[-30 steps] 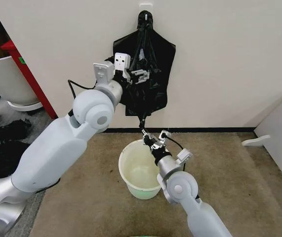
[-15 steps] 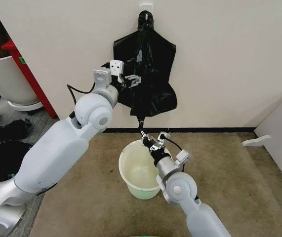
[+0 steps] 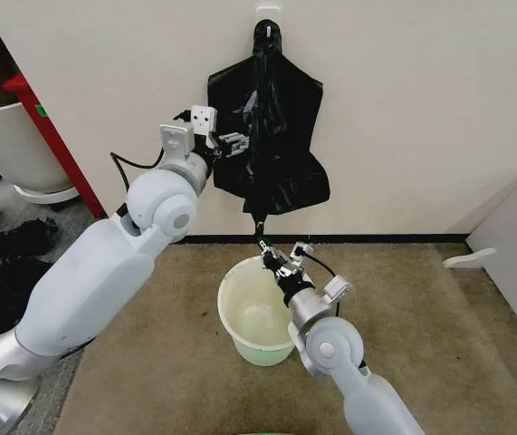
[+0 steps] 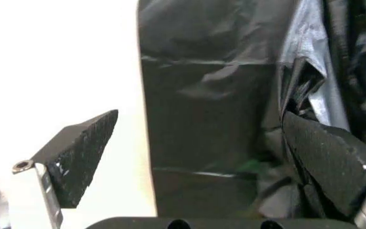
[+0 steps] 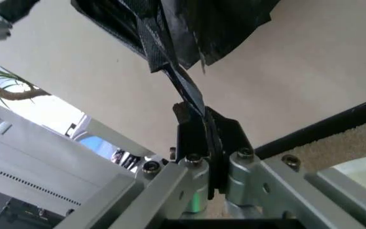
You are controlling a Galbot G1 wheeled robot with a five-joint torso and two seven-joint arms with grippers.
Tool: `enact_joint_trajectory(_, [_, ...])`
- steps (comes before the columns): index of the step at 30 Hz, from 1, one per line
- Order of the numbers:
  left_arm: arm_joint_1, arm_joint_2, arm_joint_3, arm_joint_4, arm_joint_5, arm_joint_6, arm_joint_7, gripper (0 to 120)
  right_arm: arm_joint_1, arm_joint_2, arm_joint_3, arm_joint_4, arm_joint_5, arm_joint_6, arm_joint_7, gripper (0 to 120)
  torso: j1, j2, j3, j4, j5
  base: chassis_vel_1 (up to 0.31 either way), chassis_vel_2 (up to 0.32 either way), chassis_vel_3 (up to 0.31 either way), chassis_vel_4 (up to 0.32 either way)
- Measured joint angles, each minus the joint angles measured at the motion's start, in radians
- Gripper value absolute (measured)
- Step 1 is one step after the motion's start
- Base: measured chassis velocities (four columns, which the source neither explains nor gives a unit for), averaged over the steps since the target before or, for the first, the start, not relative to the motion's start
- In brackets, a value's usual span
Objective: Place the garbage bag over the trash bin.
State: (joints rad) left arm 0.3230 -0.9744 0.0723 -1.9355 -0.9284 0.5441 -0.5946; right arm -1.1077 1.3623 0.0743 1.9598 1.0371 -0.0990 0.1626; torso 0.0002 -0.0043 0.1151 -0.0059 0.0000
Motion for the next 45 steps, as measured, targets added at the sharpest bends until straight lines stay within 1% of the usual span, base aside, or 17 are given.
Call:
enact_joint_trajectory(8, [0.016, 0.014, -0.023, -0.013, -0.006, 0.001, 0.0, 100, -0.009, -0.005, 0.006, 0.008, 0.0, -0.001, 0.0, 0, 0.0, 0.0, 0.0, 0.0, 0.0, 0.0, 0.0, 0.0, 0.0])
enact_joint_trajectory(12, [0.023, 0.02, -0.023, -0.076, -0.033, 0.003, -0.006, 100, -0.021, -0.01, 0.02, 0.017, 0.0, -0.004, 0.0, 0, 0.0, 0.0, 0.0, -0.0002, 0.0002, 0.0, 0.0, 0.0, 0.0])
enact_joint_trajectory(15, [0.033, 0.028, -0.018, -0.125, -0.044, 0.009, -0.003, 100, -0.021, -0.013, 0.025, 0.019, -0.002, -0.006, 0.0, 0, 0.0, 0.0, 0.0, 0.0, 0.0001, 0.0, 0.0, 0.0, 0.0])
enact_joint_trajectory(19, [0.029, 0.024, -0.008, -0.146, -0.047, 0.015, 0.009, 100, -0.021, -0.014, 0.026, 0.019, -0.009, -0.006, 0.0, 0, 0.0, 0.0, 0.0, 0.0001, 0.0001, 0.0, 0.0, 0.0, 0.0])
enact_joint_trajectory(23, [0.014, 0.016, 0.006, -0.142, -0.045, 0.017, 0.017, 100, -0.021, -0.015, 0.026, 0.019, -0.014, -0.007, -0.001, 0, 0.0, 0.0, 0.0, 0.0002, 0.0001, 0.0, 0.0, 0.0, 0.0])
enact_joint_trajectory(26, [-0.031, -0.035, 0.051, -0.087, -0.029, 0.013, 0.019, 100, -0.026, -0.012, 0.023, 0.016, -0.026, -0.006, -0.007, 0, 0.0, 0.0, 0.0, -0.0001, 0.0002, 0.0, 0.0, 0.0, 0.0])
enact_joint_trajectory(29, [-0.055, -0.074, 0.074, -0.057, -0.023, 0.014, -0.002, 100, -0.03, -0.01, 0.022, 0.014, -0.034, -0.006, -0.01, 0, 0.0, 0.0, 0.0, -0.0002, 0.0003, 0.0, 0.0, 0.0, 0.0])
enact_joint_trajectory(32, [-0.061, -0.085, 0.079, -0.051, -0.02, 0.02, -0.019, 100, -0.03, -0.009, 0.022, 0.014, -0.036, -0.006, -0.01, 0, 0.0, 0.0, 0.0, -0.0002, 0.0001, 0.0, 0.0, 0.0, 0.0])
enact_joint_trajectory(35, [-0.062, -0.083, 0.078, -0.053, -0.014, 0.029, -0.034, 100, -0.033, -0.007, 0.023, 0.014, -0.039, -0.007, -0.01, 0, 0.0, 0.0, 0.0, 0.0, 0.0001, 0.0, 0.0, 0.0, 0.0])
enact_joint_trajectory(40, [-0.047, -0.06, 0.054, -0.071, -0.006, 0.033, -0.034, 100, -0.037, -0.008, 0.026, 0.012, -0.043, -0.008, -0.01, 0, 0.0, 0.0, 0.0, 0.0001, 0.0001, 0.0, 0.0, 0.0, 0.0])
enact_joint_trajectory(45, [-0.037, -0.056, 0.042, -0.059, 0.001, 0.033, -0.033, 100, -0.038, -0.007, 0.024, 0.01, -0.045, -0.009, -0.01, 0, 0.0, 0.0, 0.0, 0.0001, 0.0, 0.0, 0.0, 0.0, 0.0])
